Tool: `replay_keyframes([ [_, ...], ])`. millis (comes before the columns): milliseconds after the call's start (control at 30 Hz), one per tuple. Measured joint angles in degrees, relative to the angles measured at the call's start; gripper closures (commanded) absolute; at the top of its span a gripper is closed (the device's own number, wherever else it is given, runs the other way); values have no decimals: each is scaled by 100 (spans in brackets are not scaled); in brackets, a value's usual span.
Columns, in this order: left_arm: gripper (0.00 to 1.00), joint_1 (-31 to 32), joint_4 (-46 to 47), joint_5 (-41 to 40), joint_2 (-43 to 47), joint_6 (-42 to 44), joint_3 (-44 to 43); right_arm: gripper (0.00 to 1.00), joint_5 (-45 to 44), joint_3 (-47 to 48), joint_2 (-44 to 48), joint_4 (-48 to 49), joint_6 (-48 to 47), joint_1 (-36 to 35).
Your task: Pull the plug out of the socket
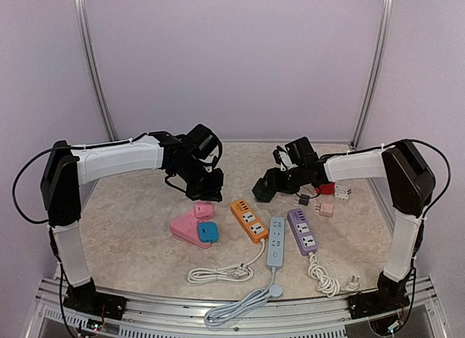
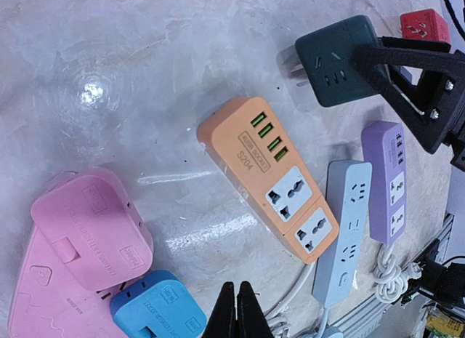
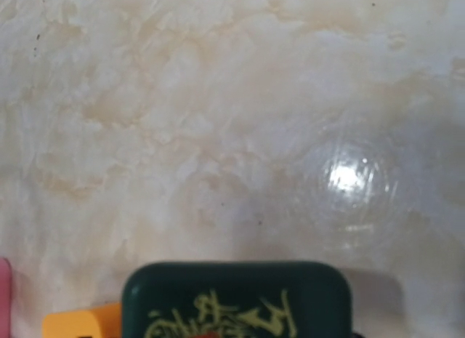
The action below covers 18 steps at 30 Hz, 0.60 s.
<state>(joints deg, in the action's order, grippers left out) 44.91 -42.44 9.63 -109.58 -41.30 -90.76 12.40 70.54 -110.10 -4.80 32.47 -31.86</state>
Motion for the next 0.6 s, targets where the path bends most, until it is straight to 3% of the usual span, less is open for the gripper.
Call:
replay_keyframes([
  [300,97,-94,-2,-28,66,-83,297,26,90,-96,-24,146,52,66],
  [600,97,-166,-4,-72,155,-92,319,18,-96,-111,-55,-55,-17,105],
])
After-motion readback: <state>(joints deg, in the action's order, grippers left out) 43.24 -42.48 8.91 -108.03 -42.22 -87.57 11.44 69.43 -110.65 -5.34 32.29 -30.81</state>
